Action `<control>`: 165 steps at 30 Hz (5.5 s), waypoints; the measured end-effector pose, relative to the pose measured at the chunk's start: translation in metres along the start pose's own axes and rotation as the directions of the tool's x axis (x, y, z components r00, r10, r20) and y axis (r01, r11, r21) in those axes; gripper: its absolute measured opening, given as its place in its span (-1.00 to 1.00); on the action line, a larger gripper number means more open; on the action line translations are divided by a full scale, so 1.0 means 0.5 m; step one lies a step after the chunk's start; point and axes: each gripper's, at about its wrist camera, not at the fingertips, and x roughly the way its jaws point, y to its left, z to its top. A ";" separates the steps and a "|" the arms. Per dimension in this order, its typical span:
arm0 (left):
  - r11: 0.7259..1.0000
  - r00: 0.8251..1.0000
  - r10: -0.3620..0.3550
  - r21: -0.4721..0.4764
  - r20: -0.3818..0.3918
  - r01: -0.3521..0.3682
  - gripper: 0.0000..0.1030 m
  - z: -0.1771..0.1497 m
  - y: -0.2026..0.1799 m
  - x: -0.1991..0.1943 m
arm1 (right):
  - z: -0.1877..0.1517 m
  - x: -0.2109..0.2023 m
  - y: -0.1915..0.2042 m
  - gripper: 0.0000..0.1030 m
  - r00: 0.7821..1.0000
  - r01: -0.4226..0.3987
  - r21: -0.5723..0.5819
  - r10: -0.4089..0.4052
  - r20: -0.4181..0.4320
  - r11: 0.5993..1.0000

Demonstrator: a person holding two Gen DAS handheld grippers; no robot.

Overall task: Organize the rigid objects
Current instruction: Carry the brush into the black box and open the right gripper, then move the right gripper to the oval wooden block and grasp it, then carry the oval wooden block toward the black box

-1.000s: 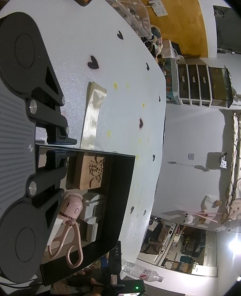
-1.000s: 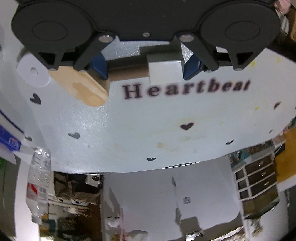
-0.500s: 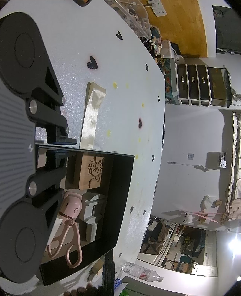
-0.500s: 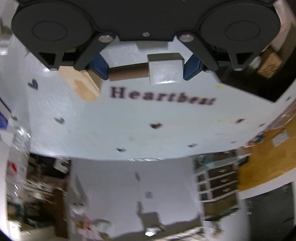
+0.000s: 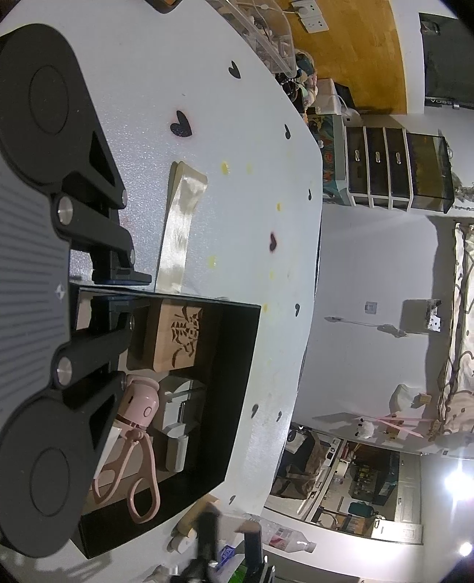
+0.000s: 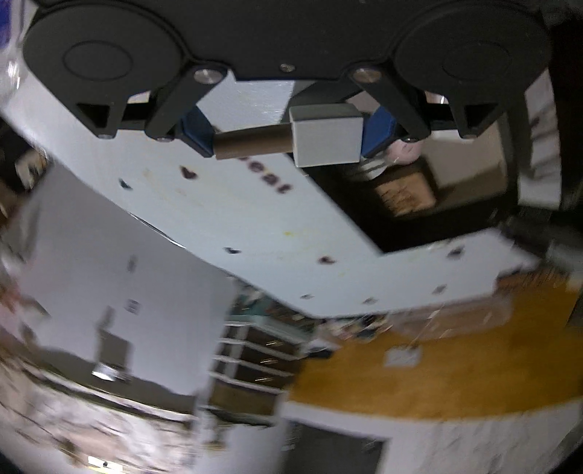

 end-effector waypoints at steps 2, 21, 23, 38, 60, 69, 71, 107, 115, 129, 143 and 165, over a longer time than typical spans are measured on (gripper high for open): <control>1.000 1.000 -0.002 -0.001 0.000 0.002 -0.91 -0.001 0.000 -0.001 | 0.006 0.011 0.021 0.68 0.999 -0.040 -0.086 0.037 -0.031 0.996; 1.000 1.000 -0.015 -0.007 0.002 0.015 -0.91 -0.002 0.006 0.000 | 0.018 0.042 0.095 0.68 0.931 -0.333 -0.334 0.253 -0.262 0.882; 1.000 1.000 -0.015 -0.007 0.001 0.015 -0.91 -0.002 0.006 0.001 | 0.016 0.045 0.090 0.68 0.928 -0.335 -0.322 0.252 -0.273 0.885; 1.000 1.000 -0.014 -0.005 0.000 0.014 -0.91 -0.003 0.007 0.002 | 0.020 0.025 0.066 0.68 0.936 -0.320 -0.268 0.259 -0.240 0.909; 1.000 1.000 -0.011 -0.004 0.000 0.011 -0.91 -0.003 0.008 0.002 | 0.024 -0.028 0.052 0.56 0.946 -0.301 -0.197 0.265 -0.189 0.933; 1.000 1.000 -0.002 -0.002 0.004 0.002 -0.91 -0.004 0.013 -0.004 | 0.020 -0.079 0.030 0.69 0.965 -0.253 -0.141 0.240 -0.105 0.957; 1.000 1.000 -0.001 -0.002 0.004 0.001 -0.91 -0.004 0.013 -0.005 | 0.016 -0.092 0.020 0.71 0.971 -0.232 -0.117 0.224 -0.079 0.966; 1.000 1.000 0.018 0.004 -0.008 -0.018 -0.91 -0.001 0.002 -0.002 | -0.215 0.034 -0.180 1.00 0.998 0.064 0.679 -0.038 -0.054 0.732; 1.000 1.000 0.013 0.001 -0.010 -0.013 -0.91 -0.002 0.002 0.001 | -0.241 0.068 -0.220 0.99 0.981 0.193 0.710 -0.146 -0.128 0.677; 1.000 1.000 0.013 0.002 -0.020 -0.013 -0.91 -0.005 0.000 0.015 | -0.203 0.147 -0.282 0.99 0.942 0.334 0.685 -0.261 -0.212 0.648; 1.000 1.000 0.007 0.005 -0.024 -0.007 -0.90 -0.006 -0.001 0.013 | -0.180 0.224 -0.319 0.92 0.879 0.475 0.524 -0.351 -0.323 0.707; 1.000 1.000 0.018 0.009 -0.020 -0.017 -0.91 0.001 -0.003 -0.007 | -0.049 0.090 -0.168 0.73 0.997 0.079 0.407 -0.075 -0.027 0.910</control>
